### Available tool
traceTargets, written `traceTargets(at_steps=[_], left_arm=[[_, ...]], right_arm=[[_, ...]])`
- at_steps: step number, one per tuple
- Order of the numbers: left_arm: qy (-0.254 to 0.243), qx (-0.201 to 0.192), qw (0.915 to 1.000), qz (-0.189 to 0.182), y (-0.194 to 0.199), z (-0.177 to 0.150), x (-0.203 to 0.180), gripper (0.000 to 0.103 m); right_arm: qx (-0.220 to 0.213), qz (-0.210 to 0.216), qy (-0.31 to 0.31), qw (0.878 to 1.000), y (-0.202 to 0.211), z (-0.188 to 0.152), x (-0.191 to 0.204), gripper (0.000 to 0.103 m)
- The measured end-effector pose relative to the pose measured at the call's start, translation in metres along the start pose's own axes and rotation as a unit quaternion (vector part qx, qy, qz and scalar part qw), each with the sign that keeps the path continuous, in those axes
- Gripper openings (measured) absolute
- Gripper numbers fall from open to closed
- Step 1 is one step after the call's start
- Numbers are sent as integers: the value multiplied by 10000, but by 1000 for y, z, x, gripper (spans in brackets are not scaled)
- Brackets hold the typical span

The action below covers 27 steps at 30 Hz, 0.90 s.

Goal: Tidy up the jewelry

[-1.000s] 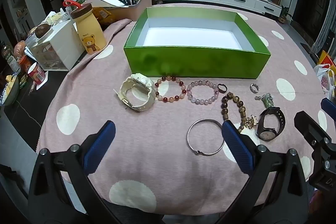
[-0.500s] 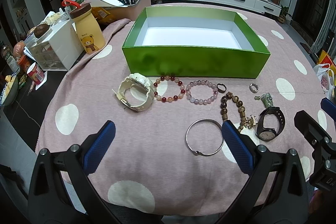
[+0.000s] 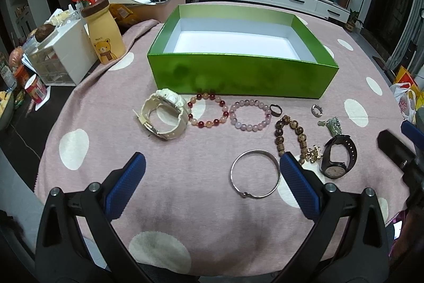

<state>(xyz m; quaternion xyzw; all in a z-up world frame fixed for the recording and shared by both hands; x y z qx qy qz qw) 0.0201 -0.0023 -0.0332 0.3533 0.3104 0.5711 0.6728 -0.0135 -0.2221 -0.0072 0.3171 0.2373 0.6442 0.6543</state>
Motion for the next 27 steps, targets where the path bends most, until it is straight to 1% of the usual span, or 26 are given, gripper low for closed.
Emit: traceTargets(at_steps=[2,4,9,12,13,15,16,17,19,20,21,23,25,26,27], left_arm=[[15,38,10000,-77,-4,-3,3,101],[-15,135,9999,-67,-11,-9,6,101],[-176,237,9993,-209,-22,-20,4,101],[-286,236,9989,-281,-27,-22,-1,100],[-316,236,9987,-318,-29,-21,-4,98],[-391,231,9981,-412,-33,-20,-8,87],[-440,247,9977,-452,-35,-20,-11,83],[-484,287,9972,-484,-39,-20,-14,78],[-519,376,9965,-533,-46,-20,-17,69],[-530,413,9960,-590,-48,-21,-19,61],[-541,442,9956,-632,-51,-21,-20,56],[-585,423,9954,-636,-53,-20,-22,53],[-631,417,9947,-701,-55,-18,-24,52],[-663,419,9941,-743,-55,-18,-25,50],[-692,415,9937,-776,-55,-18,-26,48]], right_arm=[[-20,127,-165,9998,-4,-2,-11,102],[60,210,-250,9994,-6,-5,-19,102],[398,262,-101,9988,-19,-21,-24,102],[456,392,-96,9981,-23,-31,-25,102],[394,431,-47,9983,-25,-32,-26,102],[379,483,43,9981,-26,-34,-24,101],[358,548,108,9978,-27,-35,-21,99],[520,555,153,9970,-27,-36,-21,98],[535,730,303,9954,-27,-35,-14,89],[613,816,365,9941,-27,-35,-11,87],[555,912,448,9933,-27,-35,-6,85],[585,1002,743,9905,-31,-35,5,78],[613,1010,1023,9877,-38,-35,14,65],[587,1028,1097,9869,-41,-36,18,61],[588,1054,1175,9857,-43,-36,21,54]])
Point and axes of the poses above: each gripper's, at about its wrist camera, not at the fingertips, and y roughly against the way its jaws point, x to its left, z to its top, the point moved 2 cm from there along -y, roughly the way its jaws point, and after that the axes turned 3 degrees about x, right-handed, at the moved point
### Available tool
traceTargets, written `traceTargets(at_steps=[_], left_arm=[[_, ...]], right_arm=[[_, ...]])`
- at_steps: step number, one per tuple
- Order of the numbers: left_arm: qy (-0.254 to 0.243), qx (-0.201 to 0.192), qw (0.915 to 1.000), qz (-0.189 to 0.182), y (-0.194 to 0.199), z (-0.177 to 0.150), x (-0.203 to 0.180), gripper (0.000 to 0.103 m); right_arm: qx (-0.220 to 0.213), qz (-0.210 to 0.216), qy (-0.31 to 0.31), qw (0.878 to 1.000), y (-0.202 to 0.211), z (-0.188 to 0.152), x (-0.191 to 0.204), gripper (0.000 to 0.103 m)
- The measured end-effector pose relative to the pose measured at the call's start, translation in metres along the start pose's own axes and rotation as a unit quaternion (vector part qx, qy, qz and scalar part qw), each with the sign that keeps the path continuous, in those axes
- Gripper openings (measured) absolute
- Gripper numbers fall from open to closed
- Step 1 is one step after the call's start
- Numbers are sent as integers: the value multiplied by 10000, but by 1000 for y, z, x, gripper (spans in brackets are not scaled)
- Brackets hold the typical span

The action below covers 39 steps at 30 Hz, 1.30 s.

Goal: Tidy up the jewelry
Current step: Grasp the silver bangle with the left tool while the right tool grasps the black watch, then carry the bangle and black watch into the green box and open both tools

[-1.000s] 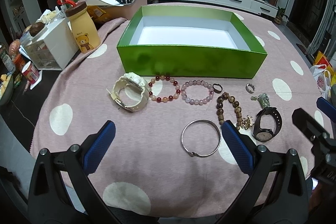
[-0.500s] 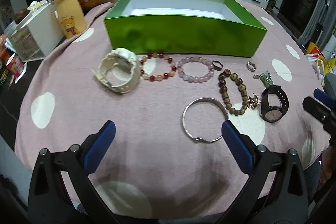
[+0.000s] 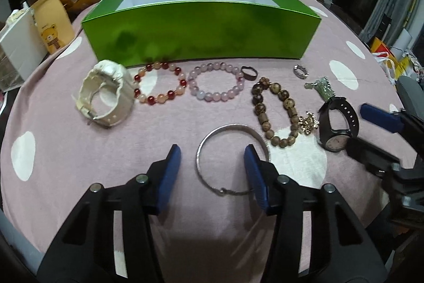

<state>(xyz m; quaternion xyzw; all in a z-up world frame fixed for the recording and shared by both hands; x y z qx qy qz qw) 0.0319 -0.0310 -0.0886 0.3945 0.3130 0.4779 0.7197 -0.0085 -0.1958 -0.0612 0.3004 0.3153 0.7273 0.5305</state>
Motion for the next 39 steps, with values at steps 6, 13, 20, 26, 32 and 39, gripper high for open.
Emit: traceTargets(at_steps=[6,13,20,26,32,39], left_arm=[[-159,-34,9998,-112,-1,1,0,28],[-250,-48,9996,-122,-1,2,5,4],[-91,-123,9996,-229,5,4,6,3],[-5,-450,9985,-325,29,20,8,3],[42,-933,9953,-255,56,62,14,3],[143,-1232,9922,127,57,120,30,4]], right_arm=[[372,-67,500,9980,-19,-3,9,28],[425,-152,671,9967,-20,-5,6,8],[154,71,420,9990,-1,1,-2,7],[-316,155,316,9989,28,23,-4,7],[-740,115,475,9961,40,64,-3,7],[-1055,180,567,9926,23,123,-5,7]])
Point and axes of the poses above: each gripper's, at about its wrist camera, not at the fingertips, and y roughly against the way its jaws point, x to its left, z to its top, the point moved 2 cm from there along -y, roughly the way its jaws point, and after that the axes turned 3 degrees about x, right-handed, at the moved point
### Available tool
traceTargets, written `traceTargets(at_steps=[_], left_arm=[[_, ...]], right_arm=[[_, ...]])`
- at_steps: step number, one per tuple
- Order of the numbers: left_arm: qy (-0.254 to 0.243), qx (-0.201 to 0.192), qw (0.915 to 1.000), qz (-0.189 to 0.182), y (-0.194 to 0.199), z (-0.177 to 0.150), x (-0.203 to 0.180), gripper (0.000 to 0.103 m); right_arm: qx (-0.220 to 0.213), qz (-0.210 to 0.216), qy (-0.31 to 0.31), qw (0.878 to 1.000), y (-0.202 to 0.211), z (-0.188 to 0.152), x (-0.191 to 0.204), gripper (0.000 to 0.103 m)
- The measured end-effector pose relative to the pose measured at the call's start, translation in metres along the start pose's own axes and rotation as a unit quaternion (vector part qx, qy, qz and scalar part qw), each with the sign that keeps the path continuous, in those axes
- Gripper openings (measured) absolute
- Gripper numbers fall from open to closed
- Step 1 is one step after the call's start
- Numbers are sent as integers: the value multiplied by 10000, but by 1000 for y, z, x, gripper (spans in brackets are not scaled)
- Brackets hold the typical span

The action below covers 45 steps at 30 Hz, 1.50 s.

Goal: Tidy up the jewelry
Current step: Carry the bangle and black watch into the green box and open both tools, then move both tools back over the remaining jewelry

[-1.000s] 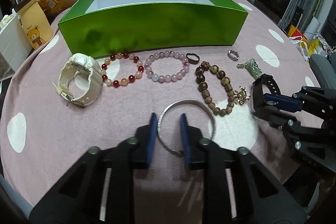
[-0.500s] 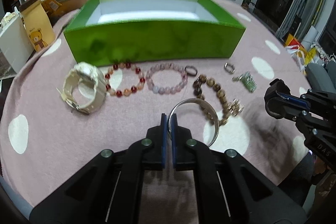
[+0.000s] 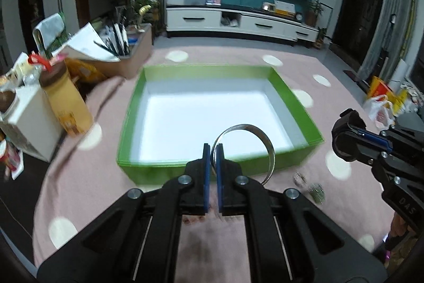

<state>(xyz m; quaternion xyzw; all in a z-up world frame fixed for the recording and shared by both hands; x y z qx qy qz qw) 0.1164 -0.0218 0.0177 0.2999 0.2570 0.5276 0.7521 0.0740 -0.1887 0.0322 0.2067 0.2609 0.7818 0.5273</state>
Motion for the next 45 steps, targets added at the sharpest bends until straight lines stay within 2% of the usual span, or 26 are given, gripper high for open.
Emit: traceTargets(at_steps=[4,12,14,15,16,18,20,21,22,25,26,31,33,41,45], left_arm=[[128,95,9996,238,-29,27,12,4],[260,522,9972,457,-82,33,23,6],[272,571,9966,527,-89,34,26,7],[272,582,9965,536,-89,33,26,12],[285,593,9963,547,-90,33,28,17],[328,564,9960,609,-87,33,32,48],[416,530,9957,639,-81,33,38,54],[450,518,9955,659,-78,33,41,62],[510,503,9950,694,-74,32,44,76],[615,425,9941,788,-57,27,53,82],[638,428,9933,869,-52,24,56,89],[870,407,9910,936,-21,0,68,98],[946,381,9899,982,-8,-12,72,101],[1100,423,9890,889,28,-56,73,101],[1141,429,9906,620,36,-75,64,101]], right_arm=[[111,61,-117,9999,-38,22,-10,7],[656,251,-263,9972,-106,29,-18,9],[740,265,-449,9959,-115,30,-23,26],[692,246,-571,9957,-115,31,-28,38],[610,240,-658,9957,-110,30,-32,41],[484,289,-791,9953,-100,30,-38,41],[398,267,-914,9947,-87,27,-44,41],[350,265,-977,9942,-78,24,-46,42],[328,254,-1030,9938,-73,21,-49,47],[253,157,-1141,9930,-51,7,-51,58],[234,148,-1176,9927,-43,1,-50,59],[321,-21,-1391,9898,-15,-31,-43,70],[336,-62,-1450,9888,-5,-43,-42,70],[450,22,-1641,9854,19,-81,-26,70],[545,123,-1637,9849,22,-96,-14,70]])
Point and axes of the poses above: each gripper's, at about its wrist camera, not at the fingertips, and y roughly against the way its jaws point, x to its left, z to its top, the point moved 2 cm from there along -y, roughly the way its jaws point, and after that the axes turned 3 degrees about x, right-handed, at the moved point
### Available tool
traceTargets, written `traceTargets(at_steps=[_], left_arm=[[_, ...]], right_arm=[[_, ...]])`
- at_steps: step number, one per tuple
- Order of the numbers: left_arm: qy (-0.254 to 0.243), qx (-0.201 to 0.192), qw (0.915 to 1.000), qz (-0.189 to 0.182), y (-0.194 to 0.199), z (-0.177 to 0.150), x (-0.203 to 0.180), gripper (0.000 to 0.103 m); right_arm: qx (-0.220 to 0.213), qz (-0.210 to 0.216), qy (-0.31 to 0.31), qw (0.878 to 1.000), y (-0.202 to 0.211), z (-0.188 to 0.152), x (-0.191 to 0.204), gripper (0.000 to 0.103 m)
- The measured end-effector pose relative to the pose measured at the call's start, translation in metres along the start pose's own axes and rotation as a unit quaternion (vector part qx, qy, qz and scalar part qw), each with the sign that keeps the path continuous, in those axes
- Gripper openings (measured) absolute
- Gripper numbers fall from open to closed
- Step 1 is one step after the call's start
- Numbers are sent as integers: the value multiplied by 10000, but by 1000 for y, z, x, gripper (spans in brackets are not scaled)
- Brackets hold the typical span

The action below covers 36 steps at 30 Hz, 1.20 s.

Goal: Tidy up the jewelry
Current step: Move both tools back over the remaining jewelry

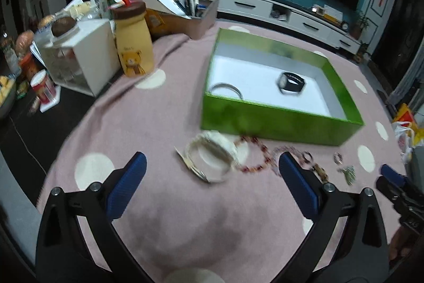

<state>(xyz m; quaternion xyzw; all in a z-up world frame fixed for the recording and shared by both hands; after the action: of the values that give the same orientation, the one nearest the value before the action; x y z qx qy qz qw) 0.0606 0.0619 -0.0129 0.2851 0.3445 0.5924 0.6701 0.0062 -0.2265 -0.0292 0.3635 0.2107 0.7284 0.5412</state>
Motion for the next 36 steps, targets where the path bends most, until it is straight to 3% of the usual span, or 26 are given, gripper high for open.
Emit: traceTargets(at_steps=[9,17,29,36], left_arm=[[-340,-191,9985,-375,8,-32,-21,101],[-624,33,9980,-40,-6,-43,-29,101],[-630,79,9980,-68,-24,-33,-17,101],[-849,142,9962,-157,-37,-20,-21,73]], right_arm=[[127,-202,270,9994,8,-24,7,70],[198,-568,70,9982,8,-33,-7,70],[218,-609,46,9979,-3,-29,-13,70],[259,-637,24,9976,-11,-26,-17,70]])
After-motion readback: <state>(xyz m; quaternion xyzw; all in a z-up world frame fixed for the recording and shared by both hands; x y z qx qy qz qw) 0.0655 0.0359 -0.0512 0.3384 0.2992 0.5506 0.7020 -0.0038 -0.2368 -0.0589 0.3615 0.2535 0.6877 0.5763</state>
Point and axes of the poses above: each gripper's, at about its wrist camera, not at the fingertips, and y roughly against the way its jaws point, x to its left, z to its top, the point moved 2 cm from there along -y, roughly the way its jaws point, and after that the axes turned 3 degrees about x, right-handed, at the moved point
